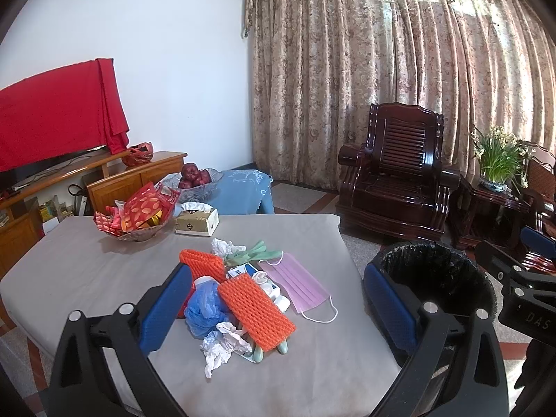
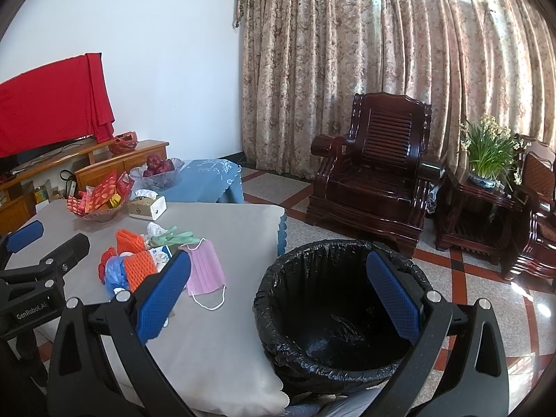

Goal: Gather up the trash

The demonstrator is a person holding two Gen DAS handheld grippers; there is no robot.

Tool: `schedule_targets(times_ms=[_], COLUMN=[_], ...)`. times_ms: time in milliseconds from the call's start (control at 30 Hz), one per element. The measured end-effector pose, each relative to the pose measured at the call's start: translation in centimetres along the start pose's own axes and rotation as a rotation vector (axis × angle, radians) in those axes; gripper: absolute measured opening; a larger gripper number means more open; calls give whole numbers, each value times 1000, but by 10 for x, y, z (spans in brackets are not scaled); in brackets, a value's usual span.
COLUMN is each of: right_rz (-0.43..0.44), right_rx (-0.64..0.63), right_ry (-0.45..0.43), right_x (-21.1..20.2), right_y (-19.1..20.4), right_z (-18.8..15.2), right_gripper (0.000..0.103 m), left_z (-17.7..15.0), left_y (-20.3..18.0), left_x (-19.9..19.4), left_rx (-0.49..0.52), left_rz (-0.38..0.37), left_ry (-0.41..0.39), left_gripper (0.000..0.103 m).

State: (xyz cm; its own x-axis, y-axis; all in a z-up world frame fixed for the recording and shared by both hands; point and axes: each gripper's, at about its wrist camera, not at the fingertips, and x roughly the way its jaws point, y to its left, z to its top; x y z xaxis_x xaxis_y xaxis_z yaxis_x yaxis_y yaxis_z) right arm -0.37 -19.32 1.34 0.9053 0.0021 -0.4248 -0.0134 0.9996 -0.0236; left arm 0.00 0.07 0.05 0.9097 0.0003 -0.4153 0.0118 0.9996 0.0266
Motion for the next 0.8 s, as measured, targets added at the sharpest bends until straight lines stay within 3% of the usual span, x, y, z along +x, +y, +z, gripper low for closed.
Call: schedule_targets(times_ms=[800], right_rz=[3], right_rx=[4], right_ry=[3], right_x=[0], right_y=[0], right_z=[1], right_gripper=[98], left_z=[7], left_y=[2], left_x=[-2], left_rx=[-2], left_rz=[0], left_ry=[-1], left_gripper=[97])
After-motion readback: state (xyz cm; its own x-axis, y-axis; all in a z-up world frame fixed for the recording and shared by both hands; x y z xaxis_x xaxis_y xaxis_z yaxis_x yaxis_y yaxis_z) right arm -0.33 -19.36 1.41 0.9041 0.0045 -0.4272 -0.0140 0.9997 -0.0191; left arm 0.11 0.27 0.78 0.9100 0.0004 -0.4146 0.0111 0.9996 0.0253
